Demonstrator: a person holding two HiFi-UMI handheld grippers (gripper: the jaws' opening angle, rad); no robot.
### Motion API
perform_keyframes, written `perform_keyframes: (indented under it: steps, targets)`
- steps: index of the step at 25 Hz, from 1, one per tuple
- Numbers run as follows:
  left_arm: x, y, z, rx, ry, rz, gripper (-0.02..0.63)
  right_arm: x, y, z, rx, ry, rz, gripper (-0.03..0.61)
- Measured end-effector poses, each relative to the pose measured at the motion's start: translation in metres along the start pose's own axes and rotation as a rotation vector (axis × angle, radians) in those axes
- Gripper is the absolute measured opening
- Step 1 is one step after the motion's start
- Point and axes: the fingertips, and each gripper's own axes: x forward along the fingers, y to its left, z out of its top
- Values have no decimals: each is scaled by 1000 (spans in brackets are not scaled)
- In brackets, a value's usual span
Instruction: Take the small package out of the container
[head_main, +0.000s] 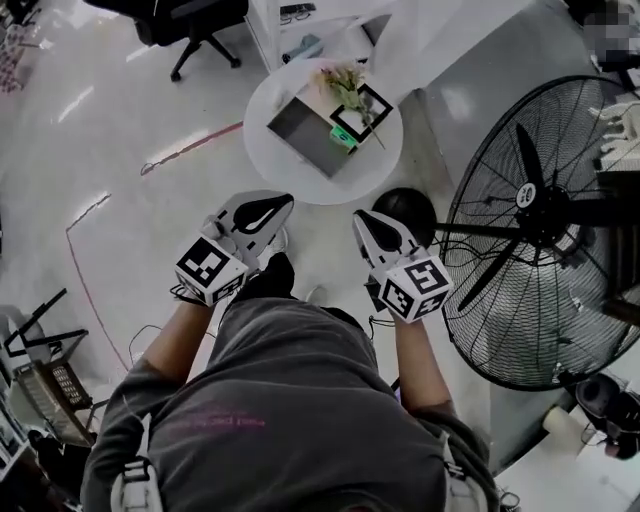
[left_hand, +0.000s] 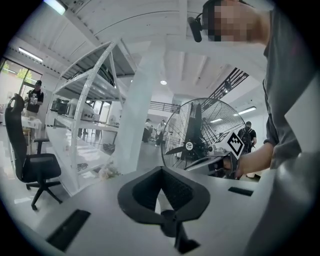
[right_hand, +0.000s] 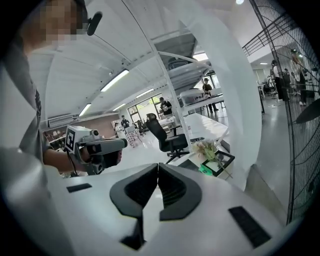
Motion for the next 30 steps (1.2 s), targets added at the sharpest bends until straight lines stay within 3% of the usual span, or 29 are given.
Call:
perform_keyframes:
  steps: [16,30]
  targets:
    - [0,79,25,15,6,-81,15,63,-7,37,4,-3,-110,23]
    - [13,107,9,-19,32,-59,15,96,-36,38,-50,73,-115,23]
